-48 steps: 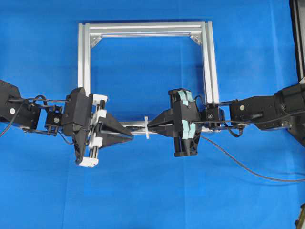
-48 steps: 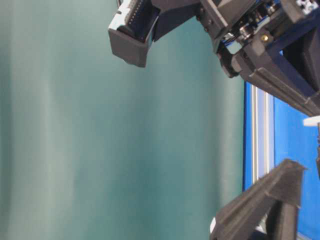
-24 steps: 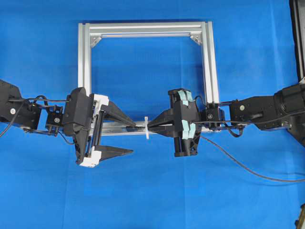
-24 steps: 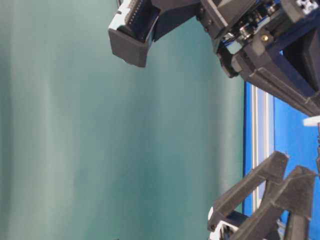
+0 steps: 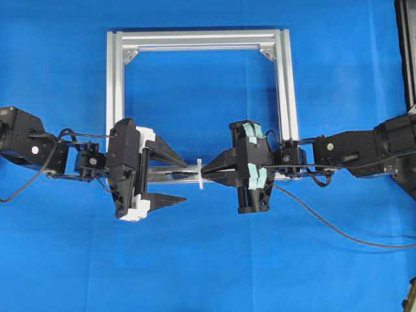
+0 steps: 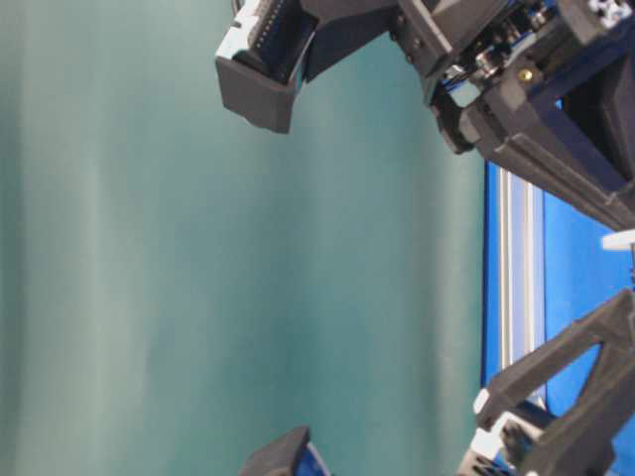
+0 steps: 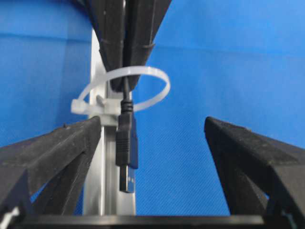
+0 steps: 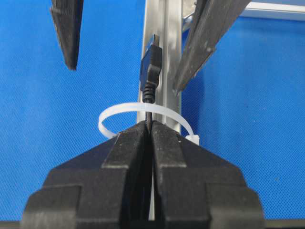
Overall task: Insert the wire through the string loop located in the center.
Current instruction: 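Close the left gripper on the USB connector past the loop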
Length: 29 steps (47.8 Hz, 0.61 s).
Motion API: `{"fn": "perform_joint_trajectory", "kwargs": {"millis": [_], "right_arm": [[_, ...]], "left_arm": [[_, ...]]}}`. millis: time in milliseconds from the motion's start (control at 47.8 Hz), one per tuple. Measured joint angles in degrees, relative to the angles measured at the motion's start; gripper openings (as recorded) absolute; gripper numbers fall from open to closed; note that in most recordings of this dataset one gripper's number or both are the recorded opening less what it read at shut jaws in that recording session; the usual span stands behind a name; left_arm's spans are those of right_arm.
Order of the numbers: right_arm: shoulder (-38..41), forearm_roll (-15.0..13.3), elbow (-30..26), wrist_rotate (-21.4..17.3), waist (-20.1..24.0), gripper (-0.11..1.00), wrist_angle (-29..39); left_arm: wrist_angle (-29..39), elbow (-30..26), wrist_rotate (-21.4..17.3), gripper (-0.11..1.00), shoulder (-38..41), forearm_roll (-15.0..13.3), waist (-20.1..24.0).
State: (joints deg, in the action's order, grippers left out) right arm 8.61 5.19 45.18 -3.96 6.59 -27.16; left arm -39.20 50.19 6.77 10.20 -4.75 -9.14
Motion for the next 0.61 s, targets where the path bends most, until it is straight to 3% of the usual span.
{"fn": "perform_joint_trajectory", "kwargs": {"millis": [607], "right_arm": [[0.0,-0.09,0.0,0.0,0.09,-0.03,-0.09]], "left_arm": [[0.88,-0.18,0.09,0.89,0.26,0.0,0.0]]}}
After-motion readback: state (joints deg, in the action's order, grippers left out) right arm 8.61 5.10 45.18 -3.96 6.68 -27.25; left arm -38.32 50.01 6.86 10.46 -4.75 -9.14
